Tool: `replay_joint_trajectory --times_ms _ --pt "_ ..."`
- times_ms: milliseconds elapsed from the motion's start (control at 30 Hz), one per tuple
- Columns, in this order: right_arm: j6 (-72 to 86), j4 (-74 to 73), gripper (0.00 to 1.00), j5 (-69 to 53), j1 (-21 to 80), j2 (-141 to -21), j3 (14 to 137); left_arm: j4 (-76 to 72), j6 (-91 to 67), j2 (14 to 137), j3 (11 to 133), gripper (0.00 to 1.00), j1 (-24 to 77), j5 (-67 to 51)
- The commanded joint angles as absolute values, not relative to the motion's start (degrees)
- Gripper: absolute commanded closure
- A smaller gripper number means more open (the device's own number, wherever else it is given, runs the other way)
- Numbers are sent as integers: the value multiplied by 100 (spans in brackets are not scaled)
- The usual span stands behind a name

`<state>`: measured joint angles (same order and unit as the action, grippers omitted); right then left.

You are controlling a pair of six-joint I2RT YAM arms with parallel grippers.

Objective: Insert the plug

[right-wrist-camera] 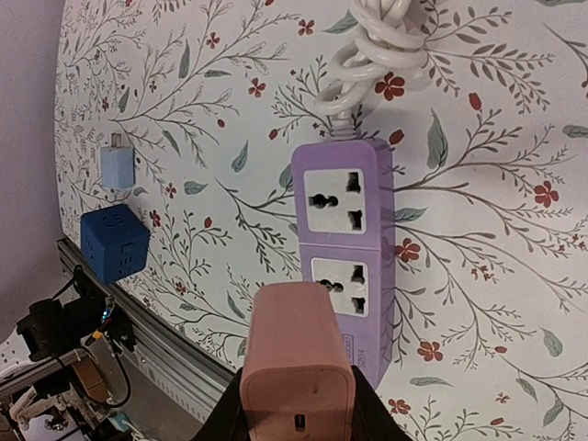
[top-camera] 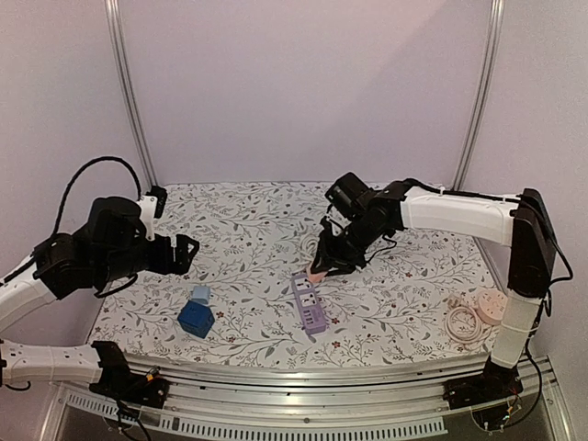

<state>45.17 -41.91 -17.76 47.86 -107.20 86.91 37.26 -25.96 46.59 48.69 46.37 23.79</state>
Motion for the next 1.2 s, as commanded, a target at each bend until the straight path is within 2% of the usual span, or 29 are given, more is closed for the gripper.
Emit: replay_joint_trajectory --times_ms 0,300,1167 --pt "5192 -3943 100 -1582 4976 -10605 8381 4179 -2063 4437 4927 0 4570 2257" --pt "5374 -4388 100 -1383 5135 -10979 8747 4045 -1978 3676 4492 1 4570 2121" --pt "5292 -4842 100 -1260 5261 -11362 9048 3851 -1920 3457 4149 1 4575 2046"
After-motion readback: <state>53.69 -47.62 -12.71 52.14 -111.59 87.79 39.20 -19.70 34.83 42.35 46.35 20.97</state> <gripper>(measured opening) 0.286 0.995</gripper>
